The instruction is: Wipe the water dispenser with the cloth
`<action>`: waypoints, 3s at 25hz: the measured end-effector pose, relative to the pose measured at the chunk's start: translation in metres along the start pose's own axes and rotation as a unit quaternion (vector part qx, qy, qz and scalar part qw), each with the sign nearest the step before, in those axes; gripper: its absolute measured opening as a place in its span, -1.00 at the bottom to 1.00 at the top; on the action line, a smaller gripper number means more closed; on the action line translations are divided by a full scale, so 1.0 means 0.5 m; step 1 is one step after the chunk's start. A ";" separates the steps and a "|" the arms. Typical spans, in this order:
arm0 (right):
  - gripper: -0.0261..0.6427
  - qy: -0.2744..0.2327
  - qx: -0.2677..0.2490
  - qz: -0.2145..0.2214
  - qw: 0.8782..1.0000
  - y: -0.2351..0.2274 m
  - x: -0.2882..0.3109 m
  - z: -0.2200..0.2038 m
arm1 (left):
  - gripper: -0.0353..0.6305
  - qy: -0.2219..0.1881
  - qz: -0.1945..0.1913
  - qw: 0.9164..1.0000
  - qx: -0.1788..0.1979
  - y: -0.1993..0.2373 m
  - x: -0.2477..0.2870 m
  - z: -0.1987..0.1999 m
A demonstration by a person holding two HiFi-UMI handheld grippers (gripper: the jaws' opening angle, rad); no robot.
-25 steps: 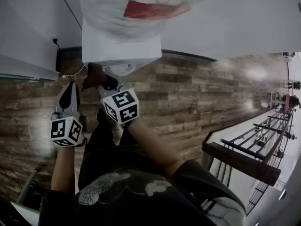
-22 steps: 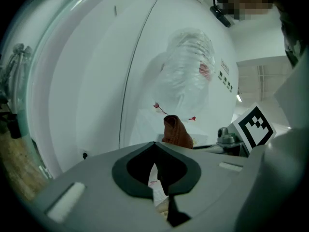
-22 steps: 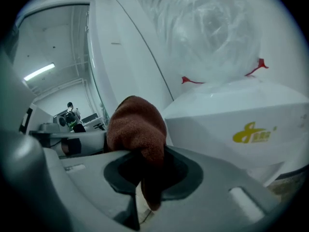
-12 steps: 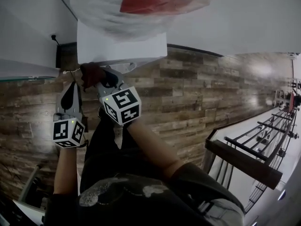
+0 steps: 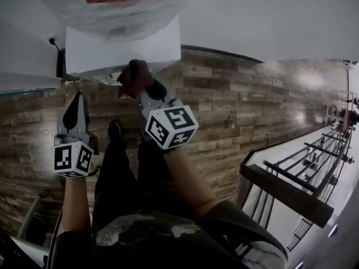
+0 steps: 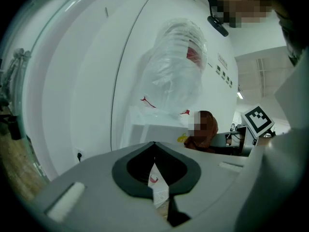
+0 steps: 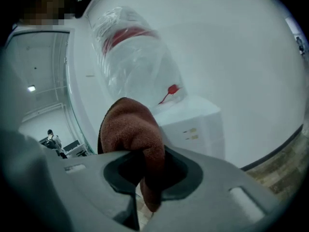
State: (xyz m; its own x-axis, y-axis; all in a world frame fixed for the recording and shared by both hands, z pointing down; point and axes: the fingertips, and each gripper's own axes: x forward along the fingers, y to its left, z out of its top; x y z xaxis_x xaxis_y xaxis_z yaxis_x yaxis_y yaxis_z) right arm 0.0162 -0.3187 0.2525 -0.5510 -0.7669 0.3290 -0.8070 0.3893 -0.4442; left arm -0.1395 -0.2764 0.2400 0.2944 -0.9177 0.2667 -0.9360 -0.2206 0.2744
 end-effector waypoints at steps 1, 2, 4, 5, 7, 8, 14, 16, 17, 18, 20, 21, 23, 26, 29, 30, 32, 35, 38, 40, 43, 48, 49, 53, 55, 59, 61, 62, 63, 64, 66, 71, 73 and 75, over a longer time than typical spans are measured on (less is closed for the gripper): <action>-0.74 -0.005 0.004 -0.007 1.000 -0.015 -0.011 0.006 | -0.84 -0.004 0.000 1.000 0.006 -0.003 0.000 0.006; -0.74 -0.010 0.008 -0.014 1.000 -0.030 -0.021 0.014 | -0.84 -0.007 0.002 1.000 0.012 -0.004 0.000 0.014; -0.73 -0.019 0.013 -0.030 0.999 -0.063 -0.040 0.028 | -0.84 -0.012 0.008 1.000 0.018 -0.009 0.004 0.023; -0.73 -0.022 0.014 -0.037 0.999 -0.081 -0.049 0.034 | -0.84 -0.014 0.011 1.000 0.017 -0.013 0.007 0.024; -0.73 -0.027 0.016 -0.050 0.998 -0.116 -0.064 0.040 | -0.84 -0.014 0.015 1.000 0.016 -0.024 0.013 0.022; -0.73 -0.029 0.020 -0.056 0.998 -0.135 -0.071 0.041 | -0.84 -0.015 0.016 1.000 0.017 -0.031 0.015 0.020; -0.73 -0.026 0.039 -0.078 0.996 -0.213 -0.093 0.030 | -0.84 -0.021 0.041 0.999 0.026 -0.054 0.012 0.011; -0.73 -0.028 0.031 -0.070 0.997 -0.216 -0.100 0.035 | -0.84 -0.023 0.054 0.998 0.033 -0.052 0.004 0.011; -0.73 -0.031 0.024 -0.064 0.997 -0.215 -0.101 0.038 | -0.84 -0.024 0.060 0.997 0.037 -0.050 0.001 0.010; -0.73 -0.035 0.016 -0.056 0.998 -0.213 -0.099 0.041 | -0.84 -0.025 0.065 0.997 0.039 -0.047 -0.001 0.010; -0.73 -0.042 -0.006 -0.041 0.998 -0.213 -0.085 0.045 | -0.84 -0.031 0.073 0.996 0.044 -0.037 0.001 0.008; -0.73 -0.046 -0.016 -0.037 0.998 -0.215 -0.076 0.044 | -0.84 -0.032 0.076 0.996 0.046 -0.031 0.004 0.005; -0.73 -0.050 -0.032 -0.037 0.998 -0.222 -0.062 0.026 | -0.84 -0.026 0.083 0.995 0.049 -0.016 0.005 -0.013; -0.73 -0.036 -0.038 -0.052 0.997 -0.249 -0.042 -0.038 | -0.84 -0.010 0.086 0.995 0.041 0.010 0.007 -0.048; -0.73 -0.020 -0.041 -0.073 0.996 -0.296 -0.012 -0.110 | -0.84 -0.017 0.075 0.996 0.037 0.043 0.013 -0.097; -0.73 -0.017 -0.042 -0.080 0.996 -0.312 -0.001 -0.131 | -0.84 -0.016 0.069 0.997 0.040 0.054 0.016 -0.118; -0.73 -0.016 -0.043 -0.089 0.995 -0.340 0.022 -0.169 | -0.84 -0.012 0.055 0.997 0.057 0.079 0.020 -0.169; -0.73 -0.032 -0.040 -0.092 0.994 -0.374 0.046 -0.222 | -0.84 -0.004 0.030 0.996 0.080 0.115 0.021 -0.251; -0.73 -0.058 -0.026 -0.093 0.994 -0.415 0.066 -0.280 | -0.84 -0.011 0.014 0.996 0.084 0.161 0.039 -0.320; -0.73 -0.062 -0.039 -0.098 0.993 -0.440 0.089 -0.332 | -0.84 -0.026 0.023 0.996 0.086 0.204 0.067 -0.366; -0.73 -0.055 -0.074 -0.092 0.991 -0.466 0.133 -0.422 | -0.84 -0.049 0.038 0.994 0.087 0.251 0.116 -0.443; -0.73 -0.050 -0.116 -0.080 0.989 -0.509 0.178 -0.557 | -0.84 -0.058 0.033 0.995 0.075 0.283 0.182 -0.590; -0.73 -0.051 -0.116 -0.081 0.989 -0.523 0.189 -0.581 | -0.84 -0.058 0.031 0.995 0.074 0.293 0.194 -0.619; -0.73 -0.058 -0.123 -0.078 0.988 -0.588 0.234 -0.669 | -0.84 -0.062 0.025 0.995 0.078 0.334 0.238 -0.728; -0.73 -0.065 -0.133 -0.071 0.986 -0.614 0.254 -0.706 | -0.84 -0.064 0.022 0.995 0.078 0.354 0.260 -0.778; -0.73 -0.072 -0.146 -0.064 0.985 -0.656 0.287 -0.785 | -0.84 -0.061 0.017 0.995 0.071 0.397 0.295 -0.872; -0.73 -0.051 -0.142 -0.081 0.985 -0.686 0.305 -0.841 | -0.84 -0.059 0.017 0.995 0.073 0.417 0.311 -0.911; -0.73 -0.034 -0.134 -0.093 0.986 -0.704 0.314 -0.873 | -0.84 -0.059 0.019 0.995 0.074 0.425 0.316 -0.929; -0.73 -0.016 -0.123 -0.104 0.987 -0.722 0.322 -0.905 | -0.84 -0.058 0.023 0.995 0.075 0.434 0.321 -0.945; -0.73 0.000 -0.113 -0.112 0.987 -0.739 0.330 -0.936 | -0.84 -0.056 0.028 0.995 0.077 0.442 0.325 -0.960; -0.73 0.028 -0.105 -0.119 0.987 -0.765 0.348 -0.989 | -0.84 -0.045 0.035 0.995 0.081 0.455 0.333 -0.989; -0.73 0.080 -0.117 -0.130 0.981 -0.816 0.388 -1.081 | -0.84 -0.018 0.014 0.997 0.080 0.442 0.364 -1.053; -0.73 0.096 -0.117 -0.135 0.979 -0.824 0.397 -1.103 | -0.84 -0.007 0.009 0.996 0.084 0.436 0.370 -1.073; -0.73 0.097 -0.122 -0.132 0.979 -0.805 0.385 -1.095 | -0.84 -0.012 0.016 0.994 0.104 0.434 0.363 -1.065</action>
State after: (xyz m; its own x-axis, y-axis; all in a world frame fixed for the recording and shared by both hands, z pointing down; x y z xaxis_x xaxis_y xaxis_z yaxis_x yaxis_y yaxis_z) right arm 0.1185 -0.3438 0.9511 -0.3277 -0.7550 0.5680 -0.9402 0.3197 -0.1176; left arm -0.1865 -0.3151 0.8401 0.2612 -0.9326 0.2489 -0.9653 -0.2521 0.0685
